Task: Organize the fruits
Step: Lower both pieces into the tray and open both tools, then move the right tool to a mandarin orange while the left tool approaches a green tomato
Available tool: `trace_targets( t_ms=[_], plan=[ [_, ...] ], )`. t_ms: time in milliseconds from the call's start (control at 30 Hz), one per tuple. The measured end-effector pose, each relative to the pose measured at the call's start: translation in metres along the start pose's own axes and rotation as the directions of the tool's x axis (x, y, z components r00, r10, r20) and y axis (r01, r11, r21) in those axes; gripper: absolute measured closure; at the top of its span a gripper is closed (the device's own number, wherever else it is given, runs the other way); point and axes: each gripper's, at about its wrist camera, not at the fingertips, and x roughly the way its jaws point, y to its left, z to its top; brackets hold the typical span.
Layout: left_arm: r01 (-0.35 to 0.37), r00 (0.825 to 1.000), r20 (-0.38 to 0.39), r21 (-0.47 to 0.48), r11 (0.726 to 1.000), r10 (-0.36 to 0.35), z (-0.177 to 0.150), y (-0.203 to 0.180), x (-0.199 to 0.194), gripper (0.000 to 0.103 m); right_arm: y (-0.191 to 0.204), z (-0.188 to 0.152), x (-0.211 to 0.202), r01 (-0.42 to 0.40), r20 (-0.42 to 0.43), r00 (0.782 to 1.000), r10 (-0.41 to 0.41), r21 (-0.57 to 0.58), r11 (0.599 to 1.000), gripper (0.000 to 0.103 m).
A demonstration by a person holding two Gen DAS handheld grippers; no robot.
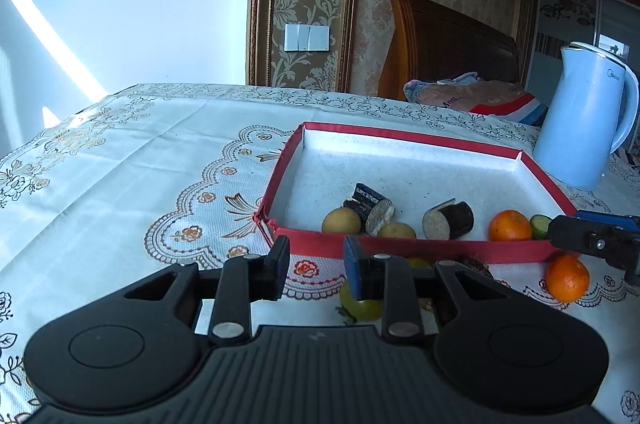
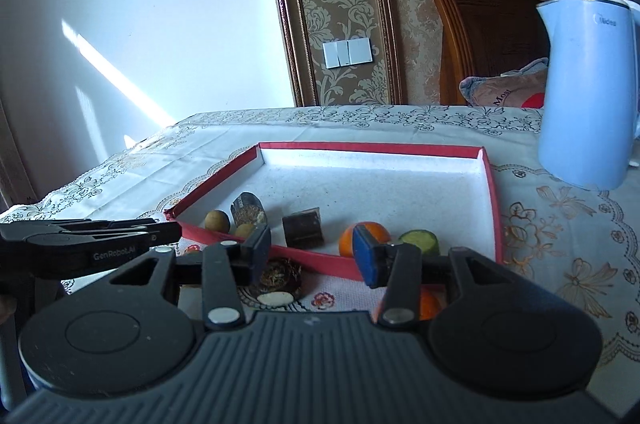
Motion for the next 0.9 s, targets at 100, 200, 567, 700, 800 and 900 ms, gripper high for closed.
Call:
trace_targets(
  t_ms=[100, 200, 567, 700, 800, 900],
  plan=[
    [0.019, 1.000, -0.008, -0.006, 1.000, -0.019, -0.010, 0.001, -0.010, 0.064, -0.010, -0.013, -0.015, 0.021, -0.014, 1.000, -0.021, -0.009, 1.000, 0.060],
    [0.028, 0.999, 0.016, 0.004, 1.000, -0.028, -0.020, -0.005, -0.020, 0.022, -0.018, -0.025, -0.024, 0.048, -0.028, 0.998, -0.048, -0.013, 0.999, 0.061],
    [0.058, 0.998, -0.002, 0.043, 0.997, -0.058, -0.033, -0.013, -0.020, 0.022, -0.015, -0.035, -0.014, 0.151, -0.066, 0.985, -0.157, -0.082, 0.985, 0.039],
    [0.060, 0.998, -0.015, 0.022, 0.998, -0.060, -0.033, -0.010, -0.018, 0.022, -0.016, -0.032, 0.001, 0.159, -0.091, 0.982, -0.168, -0.096, 0.983, 0.039],
    [0.049, 0.999, -0.019, 0.028, 0.998, -0.048, -0.033, -0.011, -0.017, 0.022, -0.021, -0.029, 0.013, 0.161, -0.124, 0.978, -0.169, -0.069, 0.984, 0.040],
    [0.035, 0.999, -0.022, 0.023, 0.999, -0.035, -0.031, -0.011, -0.016, 0.022, -0.025, -0.031, 0.023, 0.159, -0.171, 0.971, -0.165, -0.048, 0.986, 0.055]
  ],
)
